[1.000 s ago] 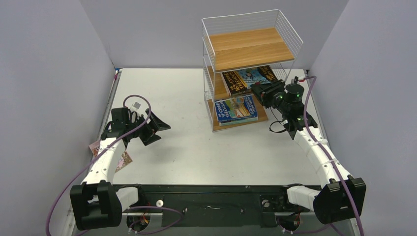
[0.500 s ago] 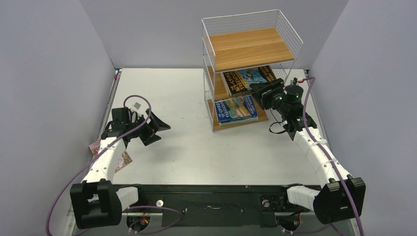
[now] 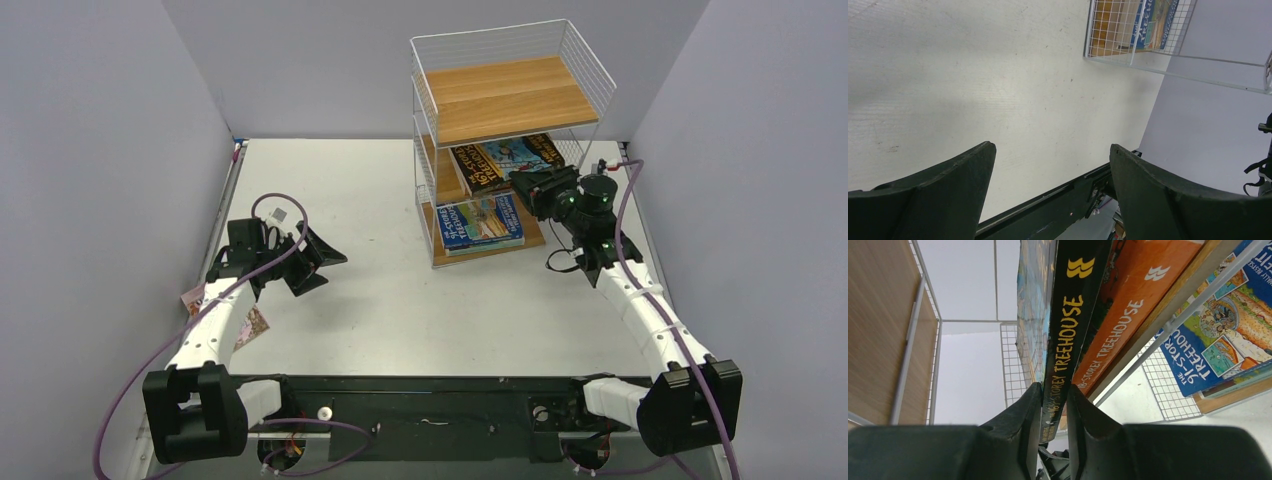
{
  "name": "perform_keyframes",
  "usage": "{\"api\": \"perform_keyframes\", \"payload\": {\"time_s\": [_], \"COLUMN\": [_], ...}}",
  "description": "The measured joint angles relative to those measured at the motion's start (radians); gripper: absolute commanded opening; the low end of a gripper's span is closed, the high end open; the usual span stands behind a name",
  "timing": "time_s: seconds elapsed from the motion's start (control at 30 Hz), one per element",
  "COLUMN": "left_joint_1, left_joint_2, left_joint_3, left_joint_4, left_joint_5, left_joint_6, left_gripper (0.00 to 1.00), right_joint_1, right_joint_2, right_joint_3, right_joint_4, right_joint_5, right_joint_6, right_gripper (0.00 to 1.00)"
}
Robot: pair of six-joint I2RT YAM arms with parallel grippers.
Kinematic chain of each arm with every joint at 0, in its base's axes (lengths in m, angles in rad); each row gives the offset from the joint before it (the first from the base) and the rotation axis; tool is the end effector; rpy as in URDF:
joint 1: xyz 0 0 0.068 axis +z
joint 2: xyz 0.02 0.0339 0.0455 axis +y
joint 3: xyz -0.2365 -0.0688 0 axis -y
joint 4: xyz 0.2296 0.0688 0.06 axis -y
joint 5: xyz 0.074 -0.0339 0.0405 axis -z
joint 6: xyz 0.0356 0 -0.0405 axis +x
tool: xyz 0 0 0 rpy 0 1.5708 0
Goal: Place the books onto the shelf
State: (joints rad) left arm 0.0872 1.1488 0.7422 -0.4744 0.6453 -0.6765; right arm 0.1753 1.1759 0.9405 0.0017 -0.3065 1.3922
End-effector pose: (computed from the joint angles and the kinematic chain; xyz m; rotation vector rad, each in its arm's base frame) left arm 0.2240 -0.0019 0.2145 -0.6447 2.4010 -1.0472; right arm 0.2653 0.0579 0.3116 0.9474 1.7890 1.3404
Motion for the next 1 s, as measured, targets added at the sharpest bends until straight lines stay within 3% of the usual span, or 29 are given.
{"api": "perform_keyframes", "payload": {"time_s": [0.43, 1.0], "left_joint_1": [0.0, 0.0], "left_joint_2": [0.002, 0.002], "left_joint_3": [0.0, 0.0], "left_joint_4": [-0.001, 0.0], "left_joint_5": [-0.001, 0.011], "left_joint_6": [0.002, 0.001], "left_gripper": [0.82, 0.82], "right_joint_1": [0.0, 0.037], "right_joint_2": [-0.059, -0.052], "right_joint_3": [-0.134, -0.137], "right_joint_4": [0.148, 0.184], "right_joint_5": [0.063, 0.164], "right_joint_6": [0.124, 0.192], "right_gripper": [0.0, 0.0]}}
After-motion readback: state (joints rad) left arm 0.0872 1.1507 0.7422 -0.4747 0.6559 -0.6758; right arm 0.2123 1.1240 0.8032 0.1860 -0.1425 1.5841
